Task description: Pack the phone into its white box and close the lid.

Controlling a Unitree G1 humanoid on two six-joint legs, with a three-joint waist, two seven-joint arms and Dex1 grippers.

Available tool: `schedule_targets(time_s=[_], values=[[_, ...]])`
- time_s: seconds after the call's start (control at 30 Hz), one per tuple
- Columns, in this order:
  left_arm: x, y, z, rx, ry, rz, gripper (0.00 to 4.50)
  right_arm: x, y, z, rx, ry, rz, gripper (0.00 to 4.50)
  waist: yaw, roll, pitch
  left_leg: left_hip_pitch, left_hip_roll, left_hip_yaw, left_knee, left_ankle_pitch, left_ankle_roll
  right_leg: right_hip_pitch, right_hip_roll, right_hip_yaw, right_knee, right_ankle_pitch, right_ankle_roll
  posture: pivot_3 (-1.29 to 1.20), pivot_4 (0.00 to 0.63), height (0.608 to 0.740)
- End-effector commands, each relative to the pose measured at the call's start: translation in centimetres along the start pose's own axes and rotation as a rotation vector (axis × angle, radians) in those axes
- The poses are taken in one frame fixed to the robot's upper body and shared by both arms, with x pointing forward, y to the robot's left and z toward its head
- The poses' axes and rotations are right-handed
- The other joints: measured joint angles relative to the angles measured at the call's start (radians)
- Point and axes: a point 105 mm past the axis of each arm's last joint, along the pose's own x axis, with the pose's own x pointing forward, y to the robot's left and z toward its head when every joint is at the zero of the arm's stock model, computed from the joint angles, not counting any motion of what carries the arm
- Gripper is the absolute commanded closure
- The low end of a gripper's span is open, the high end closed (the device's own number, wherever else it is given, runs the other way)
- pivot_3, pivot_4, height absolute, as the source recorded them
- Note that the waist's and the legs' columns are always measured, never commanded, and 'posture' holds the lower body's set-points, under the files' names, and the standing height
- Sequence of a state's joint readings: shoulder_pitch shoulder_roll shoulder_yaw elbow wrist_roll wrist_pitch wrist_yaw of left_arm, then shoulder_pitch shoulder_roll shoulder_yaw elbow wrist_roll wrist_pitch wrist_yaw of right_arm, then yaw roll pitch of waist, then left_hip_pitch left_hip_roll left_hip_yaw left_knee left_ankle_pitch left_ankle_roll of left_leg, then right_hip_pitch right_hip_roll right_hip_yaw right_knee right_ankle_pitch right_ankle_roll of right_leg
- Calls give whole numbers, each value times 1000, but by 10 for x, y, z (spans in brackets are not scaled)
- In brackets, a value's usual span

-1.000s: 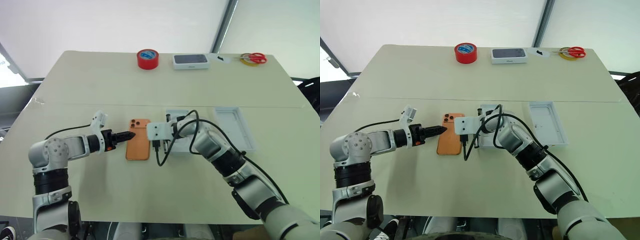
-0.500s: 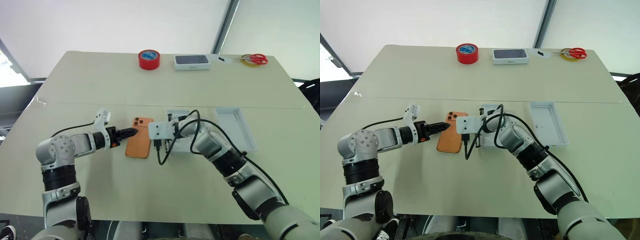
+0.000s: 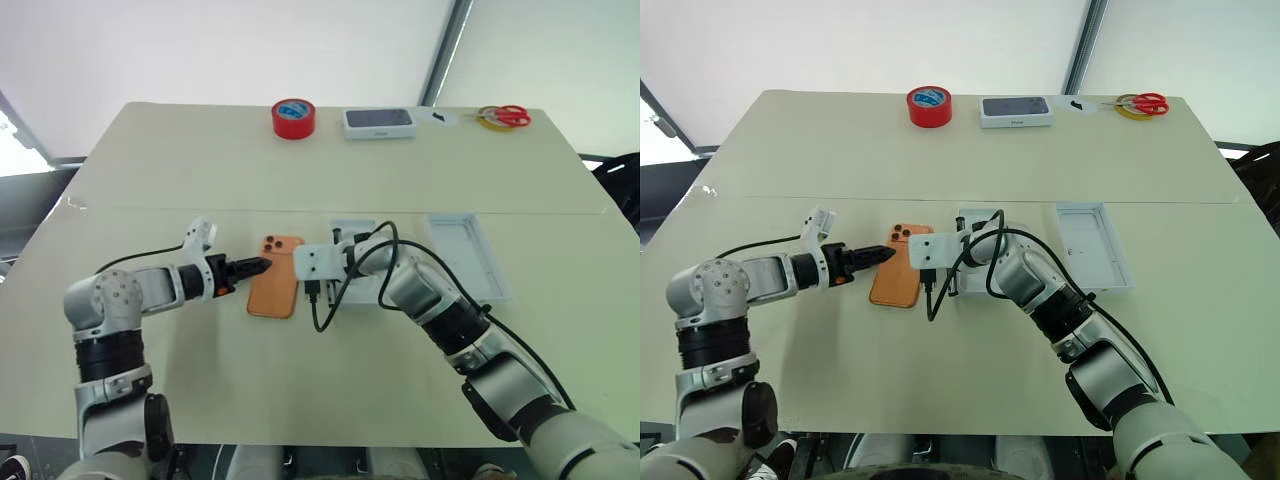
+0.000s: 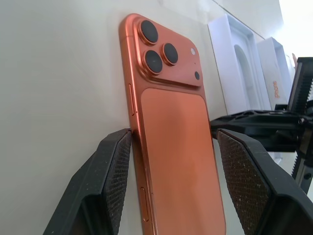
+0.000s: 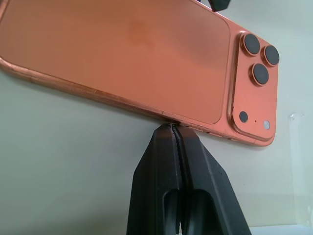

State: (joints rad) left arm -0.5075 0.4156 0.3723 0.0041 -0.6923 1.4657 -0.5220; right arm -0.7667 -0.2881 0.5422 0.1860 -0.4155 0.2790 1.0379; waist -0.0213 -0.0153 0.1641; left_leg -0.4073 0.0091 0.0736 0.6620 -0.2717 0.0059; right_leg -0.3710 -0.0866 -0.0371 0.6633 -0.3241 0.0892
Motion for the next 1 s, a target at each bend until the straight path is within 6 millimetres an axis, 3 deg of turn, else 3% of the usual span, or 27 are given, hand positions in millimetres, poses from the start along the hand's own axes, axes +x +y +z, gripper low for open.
schedule_targets(time_s=[0.03,0.3,0.43,0.57,0.8,1.0], values=[[-8,-8,-3,32,27,-62,1592,7,11,4,-7,-12,48,4442,-1,0,0,0,0,0,0,0,0,0,0,0,0,0,0,0,150,730],[-41,16,0,66,0,21,1592,7,12,2,-10,-6,49,4442,-21,0,0,-1,0,0,-4,0,-1,-2,0,0,-1,0,0,0,150,730],[-43,18,-5,60,-2,18,1592,8,13,2,-13,-7,54,4442,-22,0,0,0,0,0,-5,1,-1,-2,0,0,-2,0,0,0,150,730],[-26,16,-10,25,5,3,1592,8,12,2,-17,-7,54,4442,-20,0,0,0,0,0,-5,1,-1,-2,-1,1,-2,0,0,0,150,730],[20,-21,-25,14,53,-118,1592,10,11,3,-22,-6,51,4442,-7,1,-1,0,0,0,-4,1,-1,-1,-1,0,-2,0,0,0,150,730],[24,-23,-26,-29,22,-140,1592,9,11,3,-16,-7,48,4442,8,1,-1,4,0,0,-4,0,-1,3,-1,0,-2,0,0,0,150,730]])
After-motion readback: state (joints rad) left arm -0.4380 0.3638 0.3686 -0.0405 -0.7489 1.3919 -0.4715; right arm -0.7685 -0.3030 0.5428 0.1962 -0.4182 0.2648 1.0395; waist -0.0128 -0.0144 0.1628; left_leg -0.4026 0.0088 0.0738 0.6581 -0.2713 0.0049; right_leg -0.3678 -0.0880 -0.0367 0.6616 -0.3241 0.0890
